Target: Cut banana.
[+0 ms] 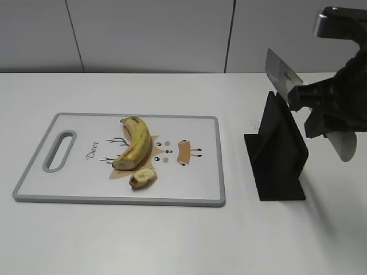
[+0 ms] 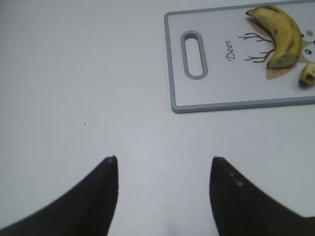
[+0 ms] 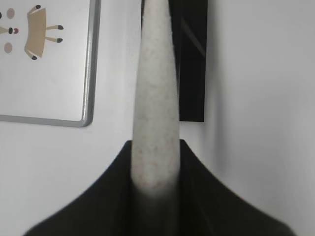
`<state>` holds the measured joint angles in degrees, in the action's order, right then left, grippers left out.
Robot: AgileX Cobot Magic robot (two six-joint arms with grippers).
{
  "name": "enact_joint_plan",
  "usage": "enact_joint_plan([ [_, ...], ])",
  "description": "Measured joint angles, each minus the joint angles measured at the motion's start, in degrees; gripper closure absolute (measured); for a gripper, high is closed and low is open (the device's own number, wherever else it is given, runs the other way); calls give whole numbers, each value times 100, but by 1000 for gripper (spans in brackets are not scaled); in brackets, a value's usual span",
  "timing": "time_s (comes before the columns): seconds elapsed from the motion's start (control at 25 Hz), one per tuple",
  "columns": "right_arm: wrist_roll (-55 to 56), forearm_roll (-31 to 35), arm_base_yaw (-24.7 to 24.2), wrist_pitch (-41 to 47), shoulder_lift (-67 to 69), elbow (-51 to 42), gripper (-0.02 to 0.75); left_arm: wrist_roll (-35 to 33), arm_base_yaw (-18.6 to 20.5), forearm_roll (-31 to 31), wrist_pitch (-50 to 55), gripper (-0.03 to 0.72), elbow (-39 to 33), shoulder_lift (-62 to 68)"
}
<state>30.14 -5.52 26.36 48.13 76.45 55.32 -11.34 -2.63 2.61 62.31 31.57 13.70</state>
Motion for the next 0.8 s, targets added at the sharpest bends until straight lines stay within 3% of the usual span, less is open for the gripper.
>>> enact_joint_plan([
  [0.28, 84, -66, 0, -223, -10, -248, 577, 6, 0, 0, -170, 115, -193, -691],
  [0.8, 255, -322, 0, -691, 2, -266, 577, 13, 0, 0, -195, 115, -251, -756],
])
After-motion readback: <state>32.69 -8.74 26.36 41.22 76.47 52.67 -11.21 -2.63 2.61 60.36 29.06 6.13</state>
